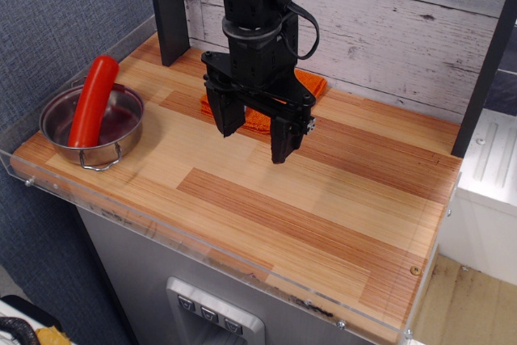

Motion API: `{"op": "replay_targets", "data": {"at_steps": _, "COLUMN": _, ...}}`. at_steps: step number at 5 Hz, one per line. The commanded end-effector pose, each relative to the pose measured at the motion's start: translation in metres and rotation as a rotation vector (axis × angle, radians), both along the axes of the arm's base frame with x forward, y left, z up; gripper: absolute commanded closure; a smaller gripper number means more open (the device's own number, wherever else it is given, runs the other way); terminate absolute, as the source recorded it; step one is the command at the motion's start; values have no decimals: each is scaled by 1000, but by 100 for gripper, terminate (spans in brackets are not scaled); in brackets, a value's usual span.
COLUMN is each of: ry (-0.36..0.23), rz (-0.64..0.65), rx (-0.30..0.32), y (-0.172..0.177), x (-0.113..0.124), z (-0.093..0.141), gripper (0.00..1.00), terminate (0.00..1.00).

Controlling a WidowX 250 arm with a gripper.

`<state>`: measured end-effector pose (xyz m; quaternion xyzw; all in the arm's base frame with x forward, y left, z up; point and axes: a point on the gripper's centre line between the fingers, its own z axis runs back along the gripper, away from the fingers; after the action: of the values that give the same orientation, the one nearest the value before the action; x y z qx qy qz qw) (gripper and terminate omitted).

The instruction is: Put the food on the opposite corner.

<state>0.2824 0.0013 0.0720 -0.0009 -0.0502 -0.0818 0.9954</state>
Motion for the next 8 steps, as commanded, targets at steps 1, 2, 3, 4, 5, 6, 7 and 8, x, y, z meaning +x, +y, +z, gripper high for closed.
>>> {"op": "replay_targets", "data": {"at_steps": 1, "ry": 0, "rz": 0, "rx": 0, "y": 0, "x": 0, "z": 0, "gripper": 0, "terminate": 0}}
{"op": "replay_targets", "data": {"at_steps": 2, "ry": 0, "rz": 43, "rx": -2, "y": 32, "x": -5, "z": 2, "gripper": 0, "terminate": 0}}
{"op": "replay_targets", "data": {"at_steps": 3, "ry": 0, "rz": 62, "rx": 26, "y": 78, "x": -14, "z": 1, "gripper": 0, "terminate": 0}}
{"op": "replay_targets", "data": {"at_steps": 4, "ry": 10, "rz": 104, "rx": 74, "y": 126, "x": -31, "z": 7, "gripper": 0, "terminate": 0}}
{"op": "replay_targets", "data": {"at_steps": 5, "ry": 10, "rz": 131, "rx": 65, "y": 158, "x": -46, "z": 10, "gripper": 0, "terminate": 0}}
{"op": "replay_targets", "data": {"at_steps": 6, "ry": 9, "rz": 145, "rx": 76, "y": 173, "x": -50, "z": 13, "gripper": 0, "terminate": 0}}
{"op": "replay_targets", "data": {"at_steps": 7, "ry": 31, "rz": 166, "rx": 93, "y": 188, "x": -50, "z": 8, "gripper": 0, "terminate": 0}}
{"op": "replay_targets", "data": {"at_steps": 8, "ry": 42, "rz": 202, "rx": 90, "y": 197, "x": -49, "z": -1, "gripper": 0, "terminate": 0}}
